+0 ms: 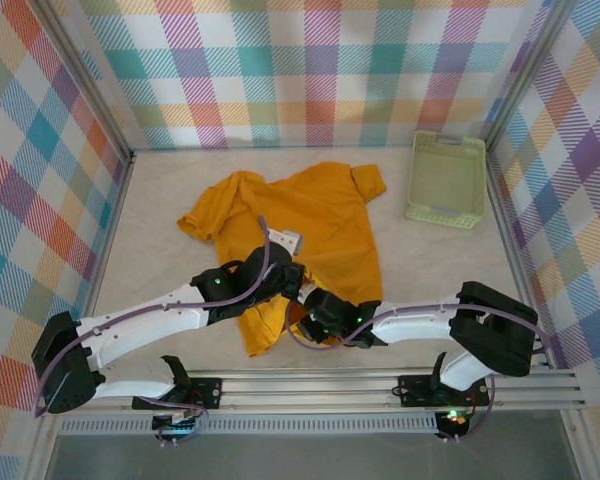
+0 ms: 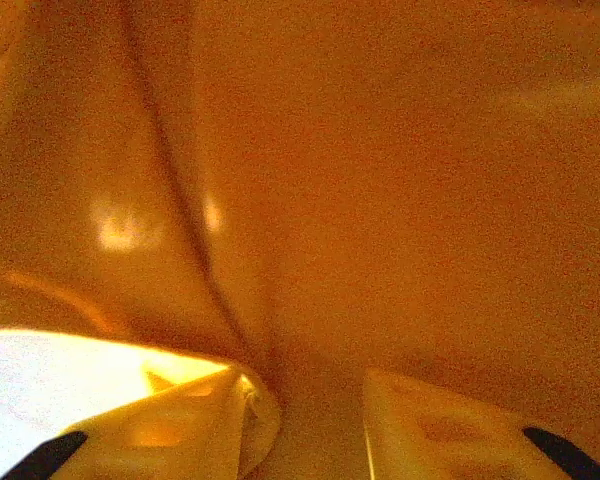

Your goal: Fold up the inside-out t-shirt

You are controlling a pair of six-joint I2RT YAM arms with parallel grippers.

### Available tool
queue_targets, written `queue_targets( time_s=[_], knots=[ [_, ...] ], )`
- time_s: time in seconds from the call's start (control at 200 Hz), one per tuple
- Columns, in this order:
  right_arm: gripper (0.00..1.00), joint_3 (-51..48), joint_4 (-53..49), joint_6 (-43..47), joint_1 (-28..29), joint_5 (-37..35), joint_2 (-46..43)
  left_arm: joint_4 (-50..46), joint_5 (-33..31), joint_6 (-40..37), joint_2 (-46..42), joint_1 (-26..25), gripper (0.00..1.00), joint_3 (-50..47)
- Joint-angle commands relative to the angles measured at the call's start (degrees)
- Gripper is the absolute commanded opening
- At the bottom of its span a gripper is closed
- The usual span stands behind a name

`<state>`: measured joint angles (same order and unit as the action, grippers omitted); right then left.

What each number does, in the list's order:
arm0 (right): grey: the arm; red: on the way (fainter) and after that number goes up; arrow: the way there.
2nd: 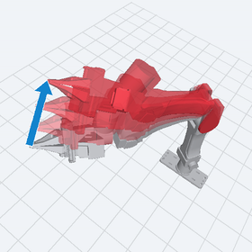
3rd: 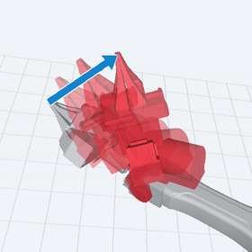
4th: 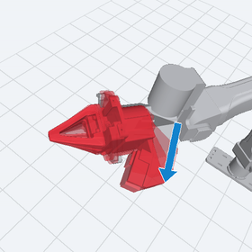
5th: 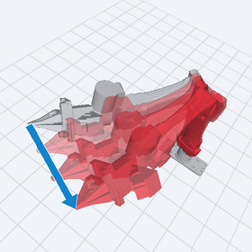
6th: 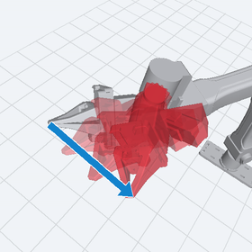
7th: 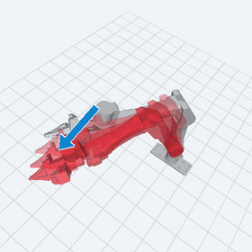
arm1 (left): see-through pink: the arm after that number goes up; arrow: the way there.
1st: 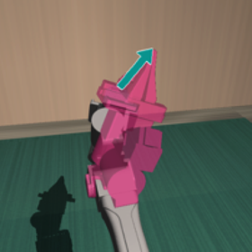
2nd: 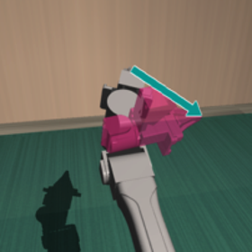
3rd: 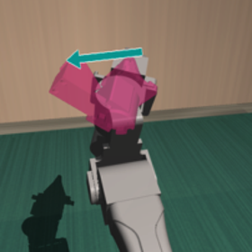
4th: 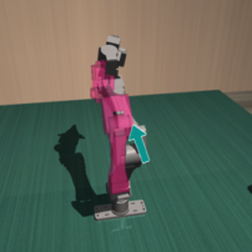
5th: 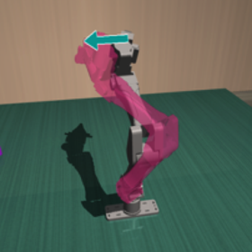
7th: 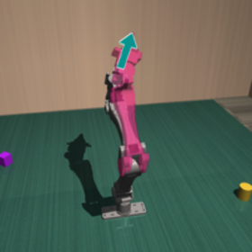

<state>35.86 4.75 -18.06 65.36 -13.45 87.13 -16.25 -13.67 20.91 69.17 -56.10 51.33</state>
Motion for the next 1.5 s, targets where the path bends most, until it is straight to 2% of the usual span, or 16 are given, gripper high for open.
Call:
queue_targets(
  time_s=[0.0,0.205,0.315,0.485,0.655,0.825,0.975,1.074,1.224,1.414,1.494],
  knots=[
    [0.38,2.6,3.1,2.2,-1.7,-0.8,1.4,-2.1,1.5,-1.7,-1.8,0.4,0.08,2.3],
    [0.42,4.2,5.4,1.9,-3.2,-1.6,1.9,-4.2,0.5,-2.4,-2.2,0.4,0.08,3.7],
    [0.46,5.7,5.2,0.5,-3.8,-7.2,3.7,-4.3,1.4,-2.4,-2.5,0.4,0.08,4.7],
    [0.50,6.3,13.1,1.4,-5.2,-13.6,7.7,-4.9,2.7,-2.5,-2.3,0.4,0.08,7.6],
    [0.52,8.3,20.7,2.9,-8.3,-15.2,11.7,-5.9,3.4,-2.7,-2.2,0.4,0.08,10.8],
    [0.59,15.4,21.6,3.9,-10.0,-17.1,18.5,-6.9,4.2,-3.0,-1.6,0.4,0.08,13.3],
    [0.66,23.2,18.0,0.8,-12.6,-17.2,25.0,-7.3,5.2,-2.8,-1.9,0.4,0.08,15.6],
    [0.71,28.0,12.4,-4.7,-14.3,-16.7,27.4,-7.9,7.8,-1.3,-2.1,0.5,0.07,18.3],
    [0.77,36.9,4.5,-7.5,-15.4,-16.5,31.8,-10.7,10.8,0.2,-1.1,0.4,0.06,24.0],
    [0.86,46.7,-8.8,-15.4,-18.9,-16.1,37.1,-13.6,9.0,0.2,-1.1,0.4,0.05,27.7],
    [0.93,50.4,-13.4,-17.7,-20.0,-15.7,39.1,-14.1,8.9,0.1,-1.4,0.4,0.05,28.5]
  ],
)
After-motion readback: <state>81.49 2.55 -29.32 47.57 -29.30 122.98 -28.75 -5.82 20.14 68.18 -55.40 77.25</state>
